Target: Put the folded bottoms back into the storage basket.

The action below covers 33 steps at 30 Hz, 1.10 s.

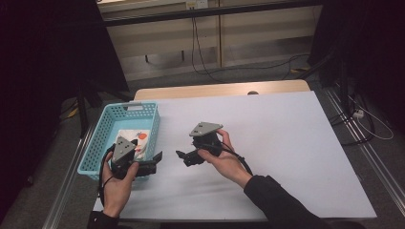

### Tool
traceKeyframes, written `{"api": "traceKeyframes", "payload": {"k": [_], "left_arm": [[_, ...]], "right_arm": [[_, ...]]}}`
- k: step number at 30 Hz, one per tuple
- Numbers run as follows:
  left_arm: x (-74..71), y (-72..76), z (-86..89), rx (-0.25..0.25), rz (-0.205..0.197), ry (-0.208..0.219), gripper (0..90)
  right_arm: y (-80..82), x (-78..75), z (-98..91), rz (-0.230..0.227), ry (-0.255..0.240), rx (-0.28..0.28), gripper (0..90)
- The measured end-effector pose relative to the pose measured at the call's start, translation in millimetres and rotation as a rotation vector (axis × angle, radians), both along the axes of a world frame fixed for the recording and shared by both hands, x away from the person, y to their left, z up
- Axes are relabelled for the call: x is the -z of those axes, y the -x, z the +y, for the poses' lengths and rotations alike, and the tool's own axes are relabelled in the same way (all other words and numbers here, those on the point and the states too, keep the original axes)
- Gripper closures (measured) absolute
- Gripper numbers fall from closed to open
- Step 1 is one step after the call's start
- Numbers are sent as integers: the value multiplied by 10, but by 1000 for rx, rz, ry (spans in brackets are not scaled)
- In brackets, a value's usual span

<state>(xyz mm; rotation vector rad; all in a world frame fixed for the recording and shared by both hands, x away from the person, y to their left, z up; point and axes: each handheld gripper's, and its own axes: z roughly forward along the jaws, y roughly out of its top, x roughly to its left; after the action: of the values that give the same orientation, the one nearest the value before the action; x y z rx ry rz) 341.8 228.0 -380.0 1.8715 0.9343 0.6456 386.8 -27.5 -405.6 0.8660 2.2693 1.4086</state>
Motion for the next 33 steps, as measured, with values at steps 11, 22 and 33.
{"api": "traceKeyframes", "payload": {"k": [11, 22, 33], "left_arm": [[88, 2, -127, 41, -3, 14, 36], [138, 12, -283, 73, -10, 4, 36], [204, 25, -387, 101, -2, -6, 36]], "right_arm": [[145, 16, -368, -18, 9, 59, 52], [278, 108, -748, -26, 11, 128, 59], [448, 172, -1088, -31, 3, 179, 59]]}}
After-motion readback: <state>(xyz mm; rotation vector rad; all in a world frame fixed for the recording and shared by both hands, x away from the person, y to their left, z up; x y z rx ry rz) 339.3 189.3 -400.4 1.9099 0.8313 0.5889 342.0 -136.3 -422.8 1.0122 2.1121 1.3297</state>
